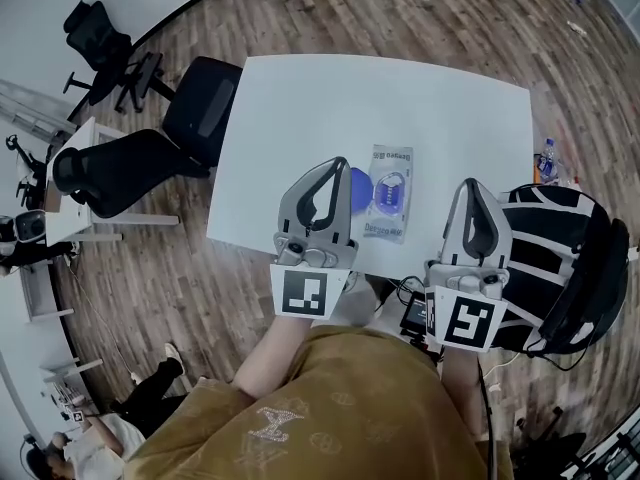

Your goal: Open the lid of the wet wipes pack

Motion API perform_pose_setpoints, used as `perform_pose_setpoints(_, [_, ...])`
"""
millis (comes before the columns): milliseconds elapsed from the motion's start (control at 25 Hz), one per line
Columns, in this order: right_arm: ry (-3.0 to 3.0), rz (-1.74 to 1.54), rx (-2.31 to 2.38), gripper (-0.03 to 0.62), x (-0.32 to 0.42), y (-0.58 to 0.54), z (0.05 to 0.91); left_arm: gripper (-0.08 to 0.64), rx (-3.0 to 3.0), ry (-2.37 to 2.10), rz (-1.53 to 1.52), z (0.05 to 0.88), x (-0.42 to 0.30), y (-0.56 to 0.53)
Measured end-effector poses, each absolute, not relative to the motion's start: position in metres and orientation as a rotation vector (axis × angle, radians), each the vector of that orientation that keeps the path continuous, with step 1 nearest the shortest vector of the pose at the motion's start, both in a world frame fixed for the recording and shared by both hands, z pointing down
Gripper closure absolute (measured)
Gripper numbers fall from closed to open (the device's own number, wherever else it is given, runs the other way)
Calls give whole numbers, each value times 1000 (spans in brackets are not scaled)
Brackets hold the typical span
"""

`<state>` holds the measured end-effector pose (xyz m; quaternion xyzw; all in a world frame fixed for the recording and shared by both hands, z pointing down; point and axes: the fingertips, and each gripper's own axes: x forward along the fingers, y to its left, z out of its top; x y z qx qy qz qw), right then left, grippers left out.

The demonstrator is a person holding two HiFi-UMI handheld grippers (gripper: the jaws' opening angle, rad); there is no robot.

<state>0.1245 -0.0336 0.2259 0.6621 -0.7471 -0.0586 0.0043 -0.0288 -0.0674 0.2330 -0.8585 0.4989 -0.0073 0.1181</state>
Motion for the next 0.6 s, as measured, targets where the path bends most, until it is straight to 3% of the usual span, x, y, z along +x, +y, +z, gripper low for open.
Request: perform_pose_setpoints(600, [-2321,-129,2055,584,127,-37,241,560,-2562,1482,-59,251,-27,-75])
